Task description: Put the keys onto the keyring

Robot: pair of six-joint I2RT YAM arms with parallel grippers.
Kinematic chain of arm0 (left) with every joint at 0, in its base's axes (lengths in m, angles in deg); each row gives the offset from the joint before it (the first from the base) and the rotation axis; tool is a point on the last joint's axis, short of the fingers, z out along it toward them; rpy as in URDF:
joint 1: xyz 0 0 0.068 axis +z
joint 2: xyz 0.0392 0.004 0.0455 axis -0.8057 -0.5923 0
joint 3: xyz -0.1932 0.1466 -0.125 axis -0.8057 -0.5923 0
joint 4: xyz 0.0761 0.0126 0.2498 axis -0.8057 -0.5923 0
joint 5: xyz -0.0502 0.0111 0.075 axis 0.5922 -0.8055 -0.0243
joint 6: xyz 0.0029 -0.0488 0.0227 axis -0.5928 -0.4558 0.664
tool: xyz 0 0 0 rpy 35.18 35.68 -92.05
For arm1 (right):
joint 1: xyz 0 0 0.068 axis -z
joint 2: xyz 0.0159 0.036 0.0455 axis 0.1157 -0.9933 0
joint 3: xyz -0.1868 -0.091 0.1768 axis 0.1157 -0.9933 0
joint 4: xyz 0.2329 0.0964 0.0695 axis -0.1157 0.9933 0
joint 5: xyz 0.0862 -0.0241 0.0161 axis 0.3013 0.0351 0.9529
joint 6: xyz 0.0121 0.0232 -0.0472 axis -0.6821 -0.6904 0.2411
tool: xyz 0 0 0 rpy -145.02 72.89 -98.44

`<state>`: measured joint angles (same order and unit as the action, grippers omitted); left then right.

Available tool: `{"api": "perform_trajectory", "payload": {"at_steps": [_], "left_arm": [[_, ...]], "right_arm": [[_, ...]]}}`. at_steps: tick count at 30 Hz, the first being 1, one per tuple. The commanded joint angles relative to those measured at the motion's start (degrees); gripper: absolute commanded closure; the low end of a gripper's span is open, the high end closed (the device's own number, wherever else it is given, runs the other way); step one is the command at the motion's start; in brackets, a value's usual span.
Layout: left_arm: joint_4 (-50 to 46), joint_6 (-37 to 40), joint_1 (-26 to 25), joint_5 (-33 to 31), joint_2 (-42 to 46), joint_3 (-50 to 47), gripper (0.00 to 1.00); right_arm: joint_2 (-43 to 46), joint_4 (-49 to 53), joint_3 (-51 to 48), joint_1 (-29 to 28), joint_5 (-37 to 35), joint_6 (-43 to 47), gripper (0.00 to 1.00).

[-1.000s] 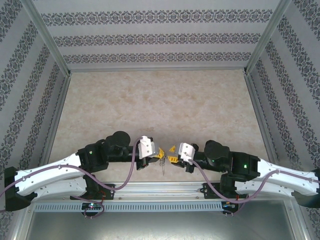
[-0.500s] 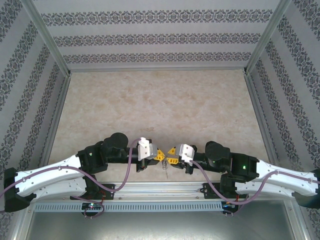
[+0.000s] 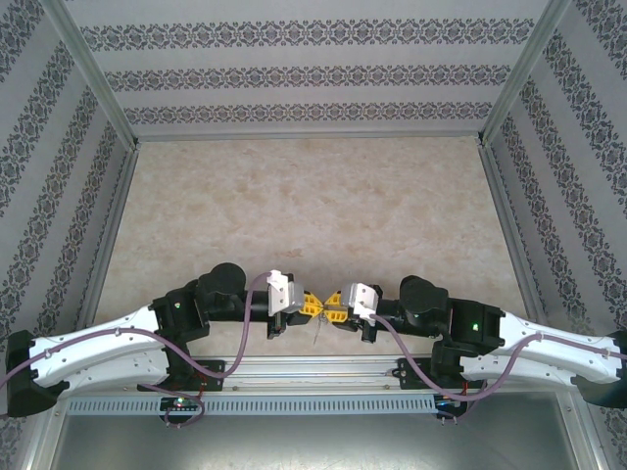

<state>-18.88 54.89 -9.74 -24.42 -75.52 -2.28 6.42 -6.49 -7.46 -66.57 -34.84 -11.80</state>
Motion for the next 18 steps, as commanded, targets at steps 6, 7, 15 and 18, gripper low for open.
{"api": "perform_trajectory", "payload": {"at_steps": [6, 7, 15, 18], "left_arm": [[15.92, -4.29, -0.74, 4.37, 2.27, -3.34, 1.00], [16.47, -4.47, -0.74, 4.57, 2.11, -3.46, 1.00], [7.77, -2.06, -0.74, 3.42, -1.50, -0.84, 1.00], [3.17, -0.51, -0.74, 0.73, -2.03, 0.74, 1.00]], "right_arm": [[2.48, -3.37, -0.83, 0.77, 2.03, -0.08, 0.83], [2.73, -3.54, -0.95, 0.78, 2.09, 0.07, 0.85], [4.23, -2.87, -1.40, 0.78, 2.42, 0.10, 1.00], [4.55, -2.70, -1.57, 0.72, 1.88, 0.20, 1.00]]}}
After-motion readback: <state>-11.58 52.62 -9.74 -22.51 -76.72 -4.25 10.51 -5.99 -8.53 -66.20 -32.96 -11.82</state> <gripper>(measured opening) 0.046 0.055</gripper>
